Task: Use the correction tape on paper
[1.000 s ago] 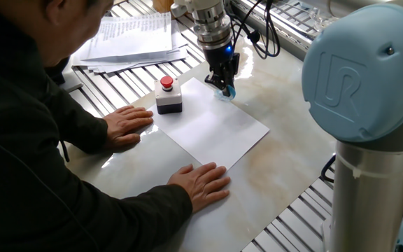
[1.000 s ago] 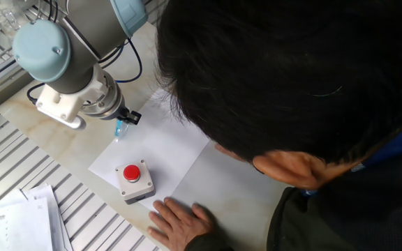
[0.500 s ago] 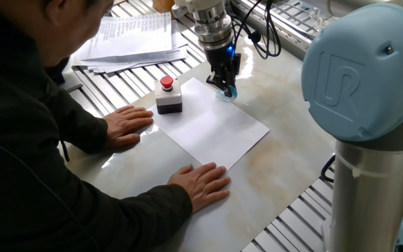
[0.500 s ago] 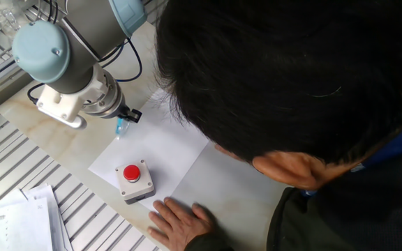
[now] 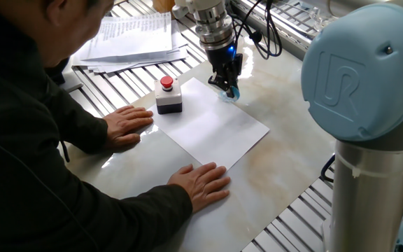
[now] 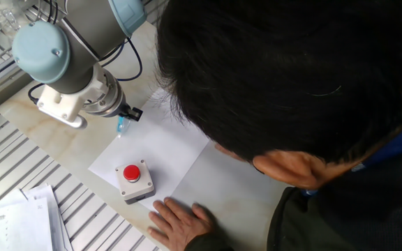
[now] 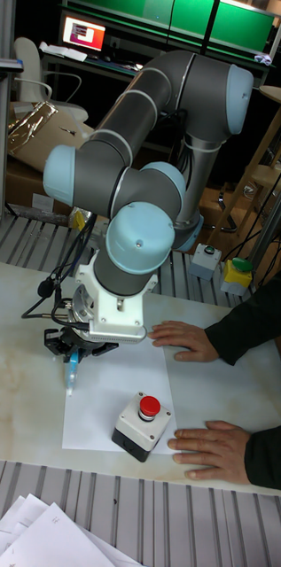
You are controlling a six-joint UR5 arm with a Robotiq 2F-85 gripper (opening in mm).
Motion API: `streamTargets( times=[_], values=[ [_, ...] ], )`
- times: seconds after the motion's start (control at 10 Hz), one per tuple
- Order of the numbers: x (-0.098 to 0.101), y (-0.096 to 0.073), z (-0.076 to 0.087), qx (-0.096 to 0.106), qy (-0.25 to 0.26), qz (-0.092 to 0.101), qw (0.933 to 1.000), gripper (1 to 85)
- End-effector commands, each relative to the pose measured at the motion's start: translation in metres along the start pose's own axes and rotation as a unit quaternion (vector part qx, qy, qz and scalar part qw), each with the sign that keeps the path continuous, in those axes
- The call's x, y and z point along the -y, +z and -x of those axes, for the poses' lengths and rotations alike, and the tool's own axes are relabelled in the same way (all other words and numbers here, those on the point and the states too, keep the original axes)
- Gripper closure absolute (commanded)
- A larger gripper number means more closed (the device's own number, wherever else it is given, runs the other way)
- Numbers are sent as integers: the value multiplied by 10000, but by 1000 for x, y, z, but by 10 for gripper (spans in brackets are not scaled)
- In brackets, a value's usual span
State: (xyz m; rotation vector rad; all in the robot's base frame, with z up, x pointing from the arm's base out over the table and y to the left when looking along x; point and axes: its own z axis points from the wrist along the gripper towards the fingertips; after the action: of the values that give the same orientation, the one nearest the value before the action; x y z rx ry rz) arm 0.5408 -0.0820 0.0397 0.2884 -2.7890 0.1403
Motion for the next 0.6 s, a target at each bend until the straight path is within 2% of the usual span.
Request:
streamTargets(
  times=[0.0, 0.3, 0.5],
  values=[
    [-4, -4, 6, 80, 52, 38, 9999, 840],
    [-5, -11, 18, 196, 45, -41, 9998, 840],
    [-10, -15, 30, 355, 38, -32, 9994, 840]
  ],
)
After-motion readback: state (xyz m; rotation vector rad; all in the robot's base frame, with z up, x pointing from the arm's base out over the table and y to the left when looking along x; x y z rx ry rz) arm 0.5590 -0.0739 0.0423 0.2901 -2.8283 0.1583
